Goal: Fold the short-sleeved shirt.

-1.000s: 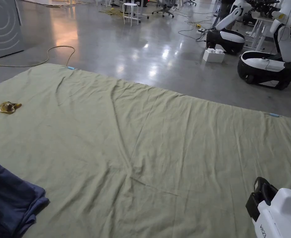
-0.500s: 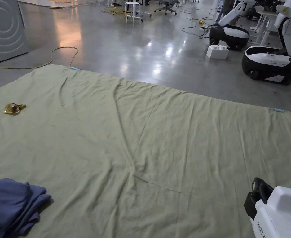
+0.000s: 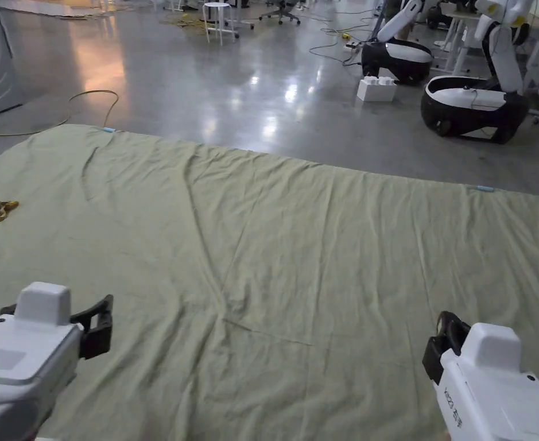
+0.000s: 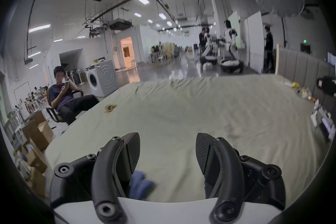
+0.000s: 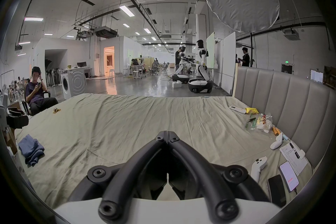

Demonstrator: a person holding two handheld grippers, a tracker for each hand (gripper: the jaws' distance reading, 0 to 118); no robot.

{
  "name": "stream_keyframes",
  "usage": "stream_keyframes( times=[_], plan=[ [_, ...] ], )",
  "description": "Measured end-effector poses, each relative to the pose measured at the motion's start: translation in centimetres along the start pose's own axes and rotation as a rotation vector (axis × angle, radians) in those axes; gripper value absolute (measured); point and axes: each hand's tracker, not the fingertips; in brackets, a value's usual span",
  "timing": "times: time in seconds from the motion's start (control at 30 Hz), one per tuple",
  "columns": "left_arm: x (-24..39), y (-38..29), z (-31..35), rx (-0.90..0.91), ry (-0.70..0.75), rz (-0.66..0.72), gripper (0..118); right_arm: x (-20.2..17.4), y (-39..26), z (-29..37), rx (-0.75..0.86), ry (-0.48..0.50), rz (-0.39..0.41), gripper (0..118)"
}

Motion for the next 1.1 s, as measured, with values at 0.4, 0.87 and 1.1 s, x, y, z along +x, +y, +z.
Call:
stream_keyframes(
  times=[0.4,0.87,1.1],
  plan=[
    [10.6,2.8,-1.3,0.134,-0.077,0.007,48,-0.3,0.3,1.1,0.049,-0.025,0.009,1],
    [10.2,3.4,-1.2,0.174,-0.08,0.072,6,0.3,1.1,1.0,0.108,-0.067,0.011,1],
    [9.4,3.1,-1.4,0.181,-0.068,0.11,6,-0.1,1.1,0.9,0.113,-0.066,0.02,1]
  ],
)
